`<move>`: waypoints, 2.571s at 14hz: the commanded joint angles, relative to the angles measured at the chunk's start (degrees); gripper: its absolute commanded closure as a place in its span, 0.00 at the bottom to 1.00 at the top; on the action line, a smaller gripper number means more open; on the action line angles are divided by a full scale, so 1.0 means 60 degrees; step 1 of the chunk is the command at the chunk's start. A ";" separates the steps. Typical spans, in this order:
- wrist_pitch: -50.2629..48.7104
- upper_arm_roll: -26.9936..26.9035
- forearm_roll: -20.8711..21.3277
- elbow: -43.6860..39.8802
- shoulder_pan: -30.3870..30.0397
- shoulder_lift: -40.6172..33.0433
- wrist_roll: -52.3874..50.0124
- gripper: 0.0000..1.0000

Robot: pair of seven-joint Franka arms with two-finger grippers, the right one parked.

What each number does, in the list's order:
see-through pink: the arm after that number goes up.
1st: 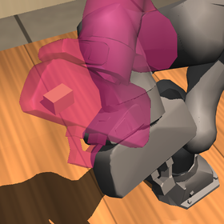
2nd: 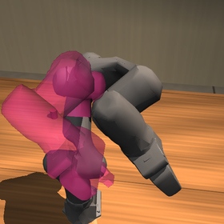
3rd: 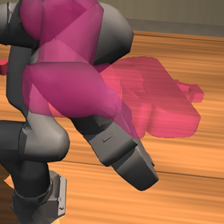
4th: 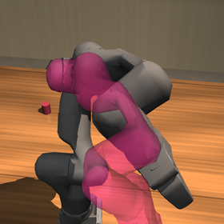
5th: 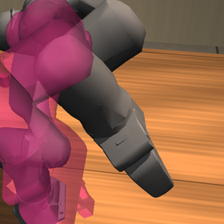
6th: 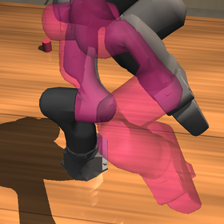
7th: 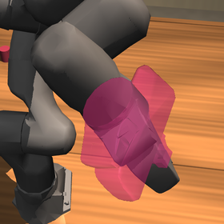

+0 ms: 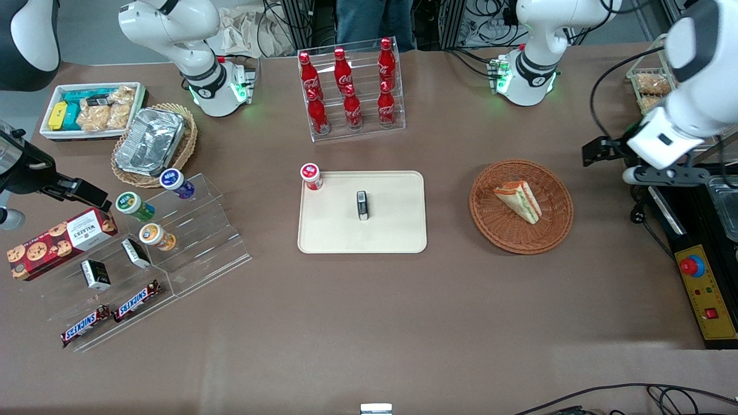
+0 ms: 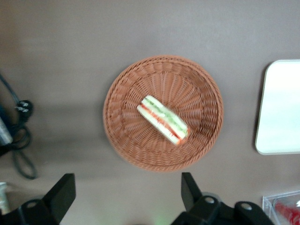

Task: Place sandwich from basket to tray
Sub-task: 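Move the left gripper over the wrapped sandwich in the wicker basket, then lower the open left gripper around the sandwich and close it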

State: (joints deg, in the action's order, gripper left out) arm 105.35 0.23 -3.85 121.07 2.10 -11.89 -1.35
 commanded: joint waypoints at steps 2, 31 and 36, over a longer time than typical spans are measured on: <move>0.2041 0.0049 -0.0252 0.2964 0.0074 -0.1505 -0.2054 0.00; 0.5704 0.1484 0.0055 0.3508 0.0602 0.2363 -0.8828 0.01; 0.5690 0.1499 0.0084 0.3304 0.0602 0.2393 -0.8843 0.77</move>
State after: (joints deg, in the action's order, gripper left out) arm 139.12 9.19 -4.52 142.26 5.59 1.77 -52.82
